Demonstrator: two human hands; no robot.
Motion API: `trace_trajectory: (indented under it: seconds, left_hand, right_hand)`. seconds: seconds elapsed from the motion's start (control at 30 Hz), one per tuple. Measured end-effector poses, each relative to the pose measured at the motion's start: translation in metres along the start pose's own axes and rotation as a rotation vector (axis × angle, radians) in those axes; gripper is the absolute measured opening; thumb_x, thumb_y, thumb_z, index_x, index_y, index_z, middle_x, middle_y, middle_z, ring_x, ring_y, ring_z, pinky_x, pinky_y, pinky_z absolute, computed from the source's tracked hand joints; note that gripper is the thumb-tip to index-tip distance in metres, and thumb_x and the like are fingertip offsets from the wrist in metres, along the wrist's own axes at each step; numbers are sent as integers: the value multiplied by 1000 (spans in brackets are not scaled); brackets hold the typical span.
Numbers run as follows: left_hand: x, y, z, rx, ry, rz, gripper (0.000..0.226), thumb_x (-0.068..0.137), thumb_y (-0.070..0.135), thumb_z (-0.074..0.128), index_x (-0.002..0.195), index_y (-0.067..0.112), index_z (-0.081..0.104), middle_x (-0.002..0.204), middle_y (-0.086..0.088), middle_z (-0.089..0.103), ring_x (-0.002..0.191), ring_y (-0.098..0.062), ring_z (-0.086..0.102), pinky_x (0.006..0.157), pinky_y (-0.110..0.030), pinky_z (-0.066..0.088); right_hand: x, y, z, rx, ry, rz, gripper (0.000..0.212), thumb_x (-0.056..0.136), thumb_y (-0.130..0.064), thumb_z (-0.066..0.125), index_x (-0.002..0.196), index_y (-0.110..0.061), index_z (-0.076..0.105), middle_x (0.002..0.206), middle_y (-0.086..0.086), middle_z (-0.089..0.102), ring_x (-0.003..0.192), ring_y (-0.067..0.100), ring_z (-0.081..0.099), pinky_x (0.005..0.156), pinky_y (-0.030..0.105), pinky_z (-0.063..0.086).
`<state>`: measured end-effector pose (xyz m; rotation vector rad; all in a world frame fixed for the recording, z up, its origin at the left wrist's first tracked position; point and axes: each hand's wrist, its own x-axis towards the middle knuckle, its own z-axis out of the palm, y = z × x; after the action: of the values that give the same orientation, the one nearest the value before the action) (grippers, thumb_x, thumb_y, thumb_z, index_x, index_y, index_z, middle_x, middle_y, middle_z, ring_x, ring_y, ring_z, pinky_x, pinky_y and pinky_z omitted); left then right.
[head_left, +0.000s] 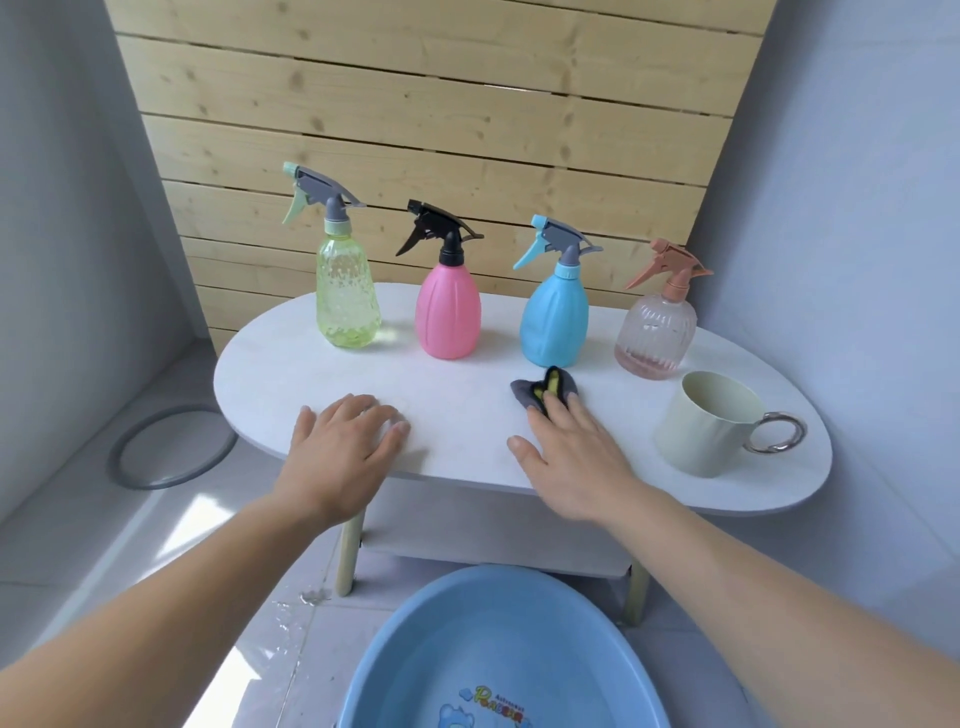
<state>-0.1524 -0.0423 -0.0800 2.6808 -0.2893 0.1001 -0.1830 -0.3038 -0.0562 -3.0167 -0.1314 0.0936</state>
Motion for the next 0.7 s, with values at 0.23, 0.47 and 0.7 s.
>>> trace_trajectory:
  seconds: [0.23, 0.47, 0.7]
  left_hand:
    - [9, 11, -1, -24, -34, -100, 51, 106, 58, 26, 134, 33, 61, 145, 3, 55, 141, -27, 43, 122, -58, 18]
    - [7, 35, 4, -49, -76, -16, 63, 97, 64, 24, 136, 31, 62, 145, 1, 57, 138, -27, 47, 122, -51, 26]
    - [5, 39, 2, -22, -84, -5, 48, 105, 53, 37, 138, 28, 62, 147, 1, 56, 139, -28, 46, 122, -48, 28]
  right_hand:
    - [-25, 2, 2, -62, -27, -201, 66, 102, -52, 14, 158, -17, 15, 167, 6, -1, 154, 23, -7, 125, 37, -1]
    - [-16, 31, 0, -11, 5, 50, 75, 96, -59, 3, 150, -14, 30, 164, 10, 13, 153, 33, 1, 124, 45, 9]
    - [8, 18, -5, 149, 27, 29, 64, 96, -48, 2, 149, -24, 31, 158, 3, 26, 150, 35, 8, 122, 44, 12]
